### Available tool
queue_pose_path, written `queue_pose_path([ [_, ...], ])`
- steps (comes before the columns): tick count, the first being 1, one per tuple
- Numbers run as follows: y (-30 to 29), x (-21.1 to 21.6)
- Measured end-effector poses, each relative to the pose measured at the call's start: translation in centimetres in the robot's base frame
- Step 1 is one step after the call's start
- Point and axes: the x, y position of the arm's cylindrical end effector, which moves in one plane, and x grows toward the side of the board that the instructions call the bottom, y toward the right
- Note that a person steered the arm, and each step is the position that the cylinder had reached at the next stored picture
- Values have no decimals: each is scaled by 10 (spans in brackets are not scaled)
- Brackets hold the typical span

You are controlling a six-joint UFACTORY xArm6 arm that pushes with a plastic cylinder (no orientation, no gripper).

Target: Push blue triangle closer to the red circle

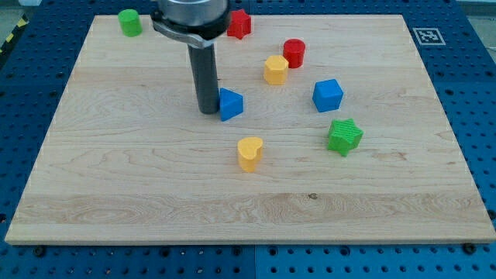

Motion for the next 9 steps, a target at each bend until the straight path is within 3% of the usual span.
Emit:
queue_pose_path([
  [3,69,-3],
  [7,189,-87],
  [9,196,-115],
])
